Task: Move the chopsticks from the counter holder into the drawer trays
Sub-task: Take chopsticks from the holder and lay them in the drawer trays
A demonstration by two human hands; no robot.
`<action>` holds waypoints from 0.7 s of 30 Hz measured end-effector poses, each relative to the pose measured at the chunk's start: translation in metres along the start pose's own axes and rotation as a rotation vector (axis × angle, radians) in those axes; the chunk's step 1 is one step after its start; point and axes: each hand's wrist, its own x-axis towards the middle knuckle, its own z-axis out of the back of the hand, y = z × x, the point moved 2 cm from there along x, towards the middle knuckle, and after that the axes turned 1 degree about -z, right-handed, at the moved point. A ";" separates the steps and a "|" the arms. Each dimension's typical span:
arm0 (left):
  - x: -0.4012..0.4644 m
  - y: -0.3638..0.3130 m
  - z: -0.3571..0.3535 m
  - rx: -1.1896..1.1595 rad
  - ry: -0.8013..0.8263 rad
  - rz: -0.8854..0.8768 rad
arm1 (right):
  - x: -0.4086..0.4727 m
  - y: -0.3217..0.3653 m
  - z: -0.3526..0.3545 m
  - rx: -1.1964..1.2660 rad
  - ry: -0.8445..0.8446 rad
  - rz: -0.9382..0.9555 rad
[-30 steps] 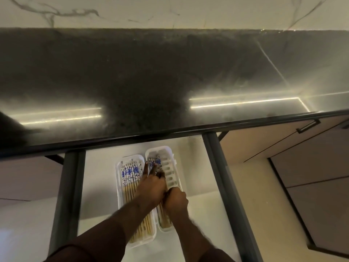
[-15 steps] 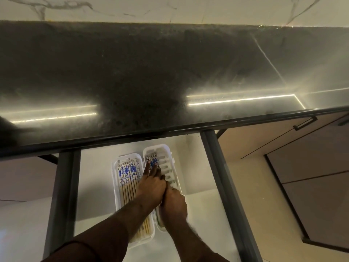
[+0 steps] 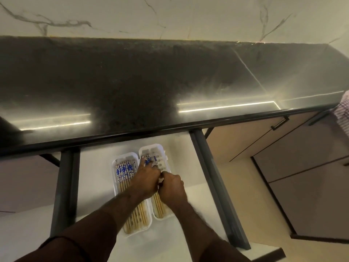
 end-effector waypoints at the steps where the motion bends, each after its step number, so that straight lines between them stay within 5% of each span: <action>1: -0.005 -0.001 0.011 -0.067 -0.033 0.015 | -0.004 0.004 0.011 0.028 -0.010 0.020; 13: -0.112 -0.027 0.160 -0.364 -0.569 0.094 | -0.117 0.075 0.133 0.209 -0.431 0.361; 21: -0.226 -0.008 0.275 -0.312 -0.901 0.053 | -0.202 0.200 0.196 0.281 -0.565 0.629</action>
